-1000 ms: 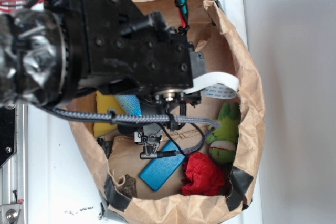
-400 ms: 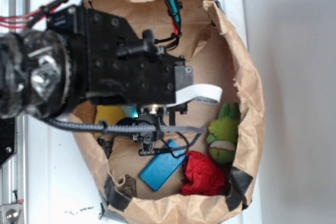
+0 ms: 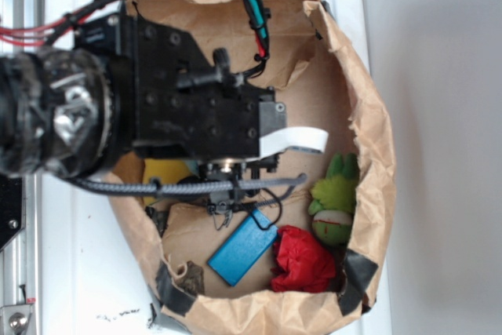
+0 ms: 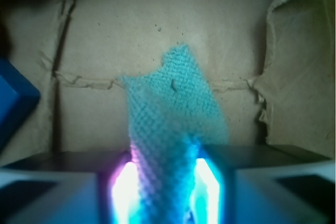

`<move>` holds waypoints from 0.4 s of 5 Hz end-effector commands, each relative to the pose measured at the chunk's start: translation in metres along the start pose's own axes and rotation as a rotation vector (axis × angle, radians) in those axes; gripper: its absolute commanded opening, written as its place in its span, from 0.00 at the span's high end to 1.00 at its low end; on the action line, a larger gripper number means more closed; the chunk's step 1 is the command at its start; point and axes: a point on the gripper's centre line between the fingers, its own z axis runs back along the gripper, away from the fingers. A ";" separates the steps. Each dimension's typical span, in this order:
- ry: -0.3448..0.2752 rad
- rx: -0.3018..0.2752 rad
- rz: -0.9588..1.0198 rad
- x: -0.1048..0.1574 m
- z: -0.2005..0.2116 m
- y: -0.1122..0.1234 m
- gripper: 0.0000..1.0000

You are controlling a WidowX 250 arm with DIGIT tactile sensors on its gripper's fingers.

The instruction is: Grab the blue cloth.

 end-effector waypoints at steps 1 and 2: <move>-0.030 -0.002 -0.009 0.008 0.013 -0.001 1.00; -0.009 0.006 -0.005 0.009 0.024 0.004 1.00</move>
